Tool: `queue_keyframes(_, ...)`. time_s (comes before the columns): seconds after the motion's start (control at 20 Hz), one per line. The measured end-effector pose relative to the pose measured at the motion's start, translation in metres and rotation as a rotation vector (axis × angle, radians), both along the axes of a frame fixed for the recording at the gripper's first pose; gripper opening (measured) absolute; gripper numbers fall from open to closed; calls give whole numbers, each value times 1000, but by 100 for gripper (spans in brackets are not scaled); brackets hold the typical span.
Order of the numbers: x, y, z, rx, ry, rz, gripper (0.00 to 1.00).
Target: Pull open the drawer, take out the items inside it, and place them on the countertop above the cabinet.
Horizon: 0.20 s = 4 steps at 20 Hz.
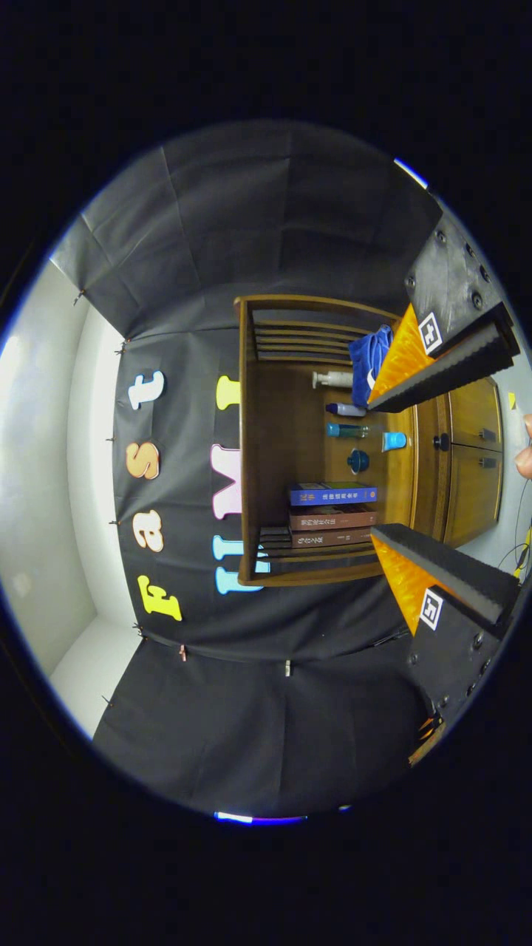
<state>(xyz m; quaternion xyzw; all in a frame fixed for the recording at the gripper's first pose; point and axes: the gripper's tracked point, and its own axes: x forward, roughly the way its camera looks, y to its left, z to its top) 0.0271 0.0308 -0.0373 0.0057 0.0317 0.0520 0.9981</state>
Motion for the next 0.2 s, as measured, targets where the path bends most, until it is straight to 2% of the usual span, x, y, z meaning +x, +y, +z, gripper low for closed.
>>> queue_keyframes(0.2,-13,-11,1,5,1,-25,99)
